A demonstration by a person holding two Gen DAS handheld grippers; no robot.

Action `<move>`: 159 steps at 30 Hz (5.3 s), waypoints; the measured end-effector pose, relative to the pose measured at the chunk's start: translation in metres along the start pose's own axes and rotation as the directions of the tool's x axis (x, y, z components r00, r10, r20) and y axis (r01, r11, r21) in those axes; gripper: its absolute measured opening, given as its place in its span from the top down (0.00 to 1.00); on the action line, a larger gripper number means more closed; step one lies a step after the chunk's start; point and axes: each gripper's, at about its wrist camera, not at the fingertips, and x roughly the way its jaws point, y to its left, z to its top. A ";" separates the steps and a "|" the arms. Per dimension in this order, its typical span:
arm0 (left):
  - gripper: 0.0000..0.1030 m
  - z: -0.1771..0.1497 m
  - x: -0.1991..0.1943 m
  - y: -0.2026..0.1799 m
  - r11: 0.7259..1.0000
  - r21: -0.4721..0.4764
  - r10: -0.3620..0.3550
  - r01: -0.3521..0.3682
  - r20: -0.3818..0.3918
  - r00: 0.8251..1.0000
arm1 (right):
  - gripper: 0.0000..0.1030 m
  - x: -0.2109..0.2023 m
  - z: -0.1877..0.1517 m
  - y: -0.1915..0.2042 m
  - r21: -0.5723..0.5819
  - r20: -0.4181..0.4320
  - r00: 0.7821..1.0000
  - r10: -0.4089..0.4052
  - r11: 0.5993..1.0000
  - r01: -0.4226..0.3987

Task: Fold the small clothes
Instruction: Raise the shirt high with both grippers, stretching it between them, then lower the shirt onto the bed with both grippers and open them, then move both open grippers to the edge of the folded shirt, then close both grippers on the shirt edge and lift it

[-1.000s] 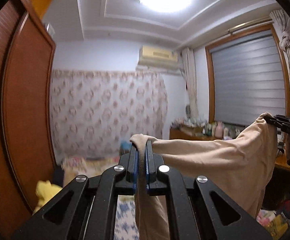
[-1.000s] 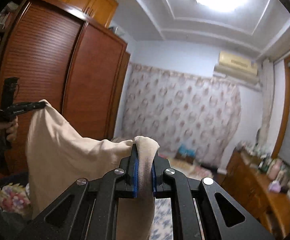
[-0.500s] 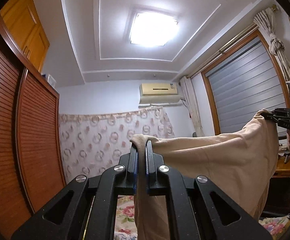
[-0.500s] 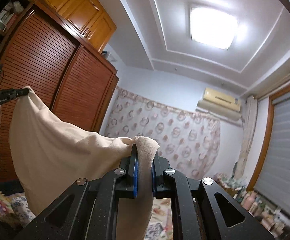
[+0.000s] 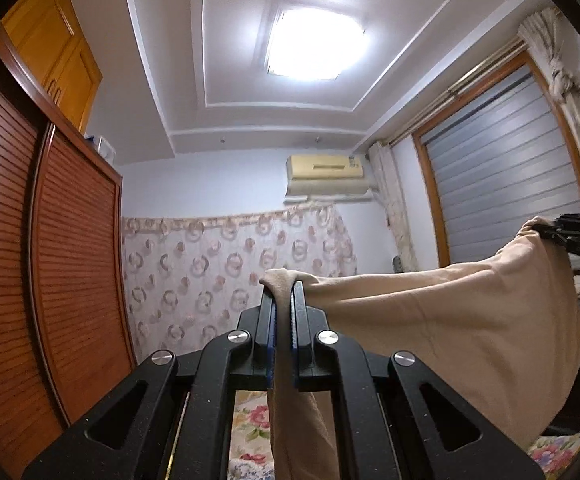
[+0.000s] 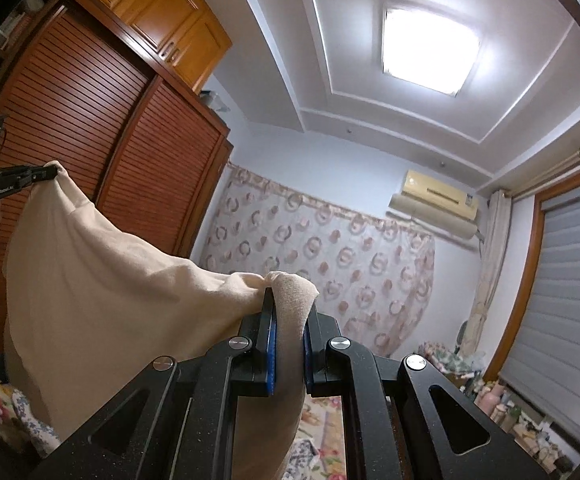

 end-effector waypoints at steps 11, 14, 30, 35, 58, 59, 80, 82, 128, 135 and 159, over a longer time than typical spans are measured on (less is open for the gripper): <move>0.94 -0.176 0.173 0.023 0.999 -0.040 -0.016 0.002 -0.342 0.939 | 0.90 0.186 -0.129 0.014 0.062 -0.306 0.948 0.086 0.996 -0.070; 0.94 -0.229 0.222 0.026 0.997 -0.062 -0.063 0.041 -0.427 0.902 | 0.90 0.245 -0.181 0.029 0.050 -0.416 0.906 0.086 0.996 -0.071; 0.94 -0.399 0.353 0.017 0.998 -0.064 -0.053 0.011 -0.702 0.711 | 0.90 0.455 -0.287 0.061 0.117 -0.677 0.718 0.164 0.986 -0.115; 0.80 -0.420 0.351 0.017 0.997 -0.077 -0.062 0.008 -0.742 0.668 | 0.90 0.461 -0.289 0.063 0.149 -0.702 0.691 0.170 0.985 -0.090; 0.38 -0.460 0.254 0.001 0.978 -0.209 -0.181 0.012 -0.815 0.550 | 0.57 0.417 -0.321 0.047 0.347 -0.708 0.645 0.288 0.937 -0.037; 0.37 -0.461 0.253 0.000 0.977 -0.212 -0.184 0.012 -0.815 0.550 | 0.57 0.404 -0.320 0.046 0.352 -0.706 0.646 0.290 0.935 -0.036; 0.29 -0.476 0.252 -0.007 0.990 -0.144 -0.123 -0.001 -0.853 0.507 | 0.57 0.338 -0.339 0.058 0.445 -0.709 0.617 0.342 0.895 0.016; 0.29 -0.476 0.251 -0.005 0.990 -0.138 -0.115 -0.009 -0.854 0.508 | 0.57 0.342 -0.340 0.058 0.444 -0.705 0.625 0.334 0.896 0.021; 0.92 -0.473 0.273 -0.007 0.983 -0.183 -0.145 -0.026 -0.849 0.508 | 0.85 0.351 -0.349 0.071 0.400 -0.704 0.635 0.318 0.916 -0.015; 0.96 -0.447 0.263 -0.005 0.983 -0.178 -0.118 -0.043 -0.798 0.591 | 0.97 0.339 -0.333 0.068 0.405 -0.642 0.702 0.308 0.914 -0.031; 0.97 -0.355 0.155 -0.013 0.978 -0.205 -0.103 -0.043 -0.650 0.753 | 0.97 0.168 -0.281 0.062 0.389 -0.431 0.874 0.224 0.920 -0.045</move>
